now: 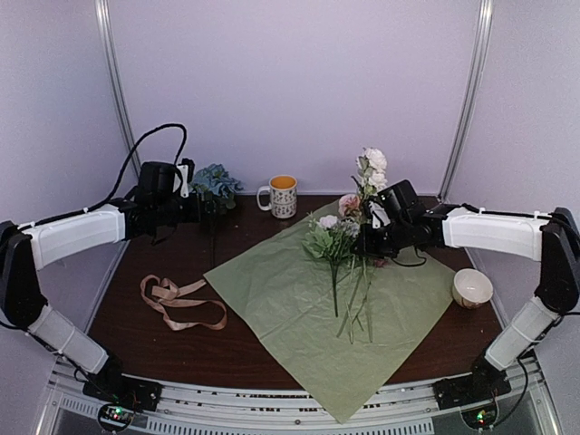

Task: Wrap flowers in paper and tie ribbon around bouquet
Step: Place the fake flower on the flattened wrapping paper.

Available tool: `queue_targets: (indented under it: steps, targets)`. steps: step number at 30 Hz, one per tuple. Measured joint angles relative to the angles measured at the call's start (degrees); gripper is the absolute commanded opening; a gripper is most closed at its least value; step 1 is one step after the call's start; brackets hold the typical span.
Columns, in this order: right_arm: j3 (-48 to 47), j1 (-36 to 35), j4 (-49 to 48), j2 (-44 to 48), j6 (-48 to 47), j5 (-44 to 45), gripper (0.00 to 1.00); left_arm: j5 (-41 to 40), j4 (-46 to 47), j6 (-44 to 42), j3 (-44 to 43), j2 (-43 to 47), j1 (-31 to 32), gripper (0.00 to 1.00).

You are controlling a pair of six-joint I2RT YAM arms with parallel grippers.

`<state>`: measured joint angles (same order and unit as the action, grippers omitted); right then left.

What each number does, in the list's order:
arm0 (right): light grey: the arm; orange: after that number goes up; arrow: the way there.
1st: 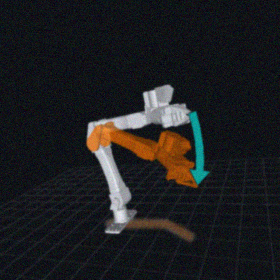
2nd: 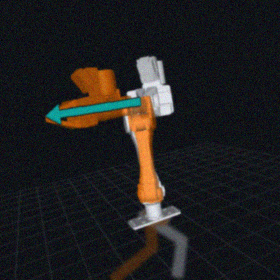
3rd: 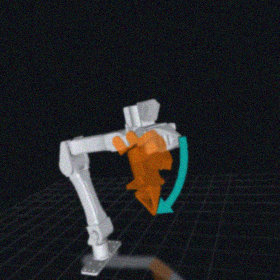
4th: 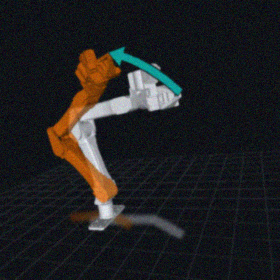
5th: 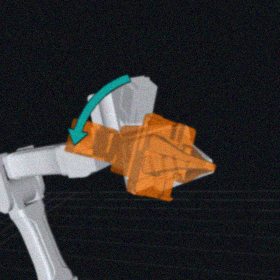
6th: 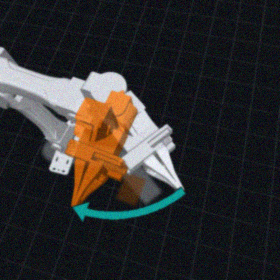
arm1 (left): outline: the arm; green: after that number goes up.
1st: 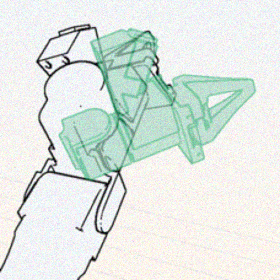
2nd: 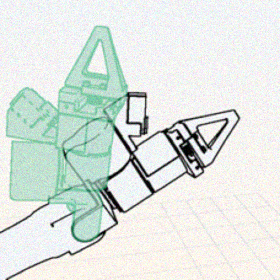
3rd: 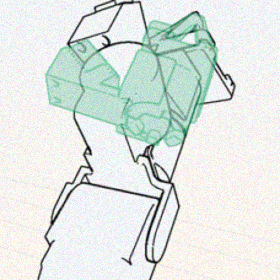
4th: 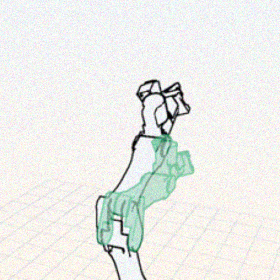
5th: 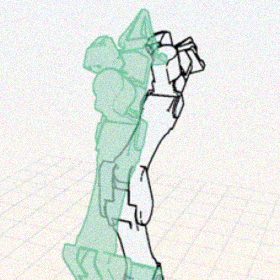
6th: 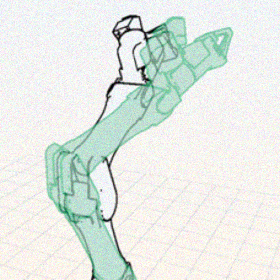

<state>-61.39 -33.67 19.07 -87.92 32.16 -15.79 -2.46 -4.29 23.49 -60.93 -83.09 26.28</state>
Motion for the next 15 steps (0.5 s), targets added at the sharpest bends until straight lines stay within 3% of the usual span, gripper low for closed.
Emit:
queue_targets:
  steps: [5, 9, 15]
  targets:
    - [-2.2, 0.7, -2.1, -5.8, 1.6, 0.2, 0.12, -3.8, -2.5, 1.8, 2.7, -2.1, -5.6, 0.87]
    - [-4.9, 0.7, -2.0, -9.6, 1.3, 1.9, 0.37, -4.0, -3.5, 3.1, 3.1, -6.0, -9.3, 0.79]
    - [-5.5, 0.7, 0.0, -10.3, -0.1, 5.5, 0.41, -1.4, -3.9, 4.3, -1.1, -15.6, -12.2, 0.75]
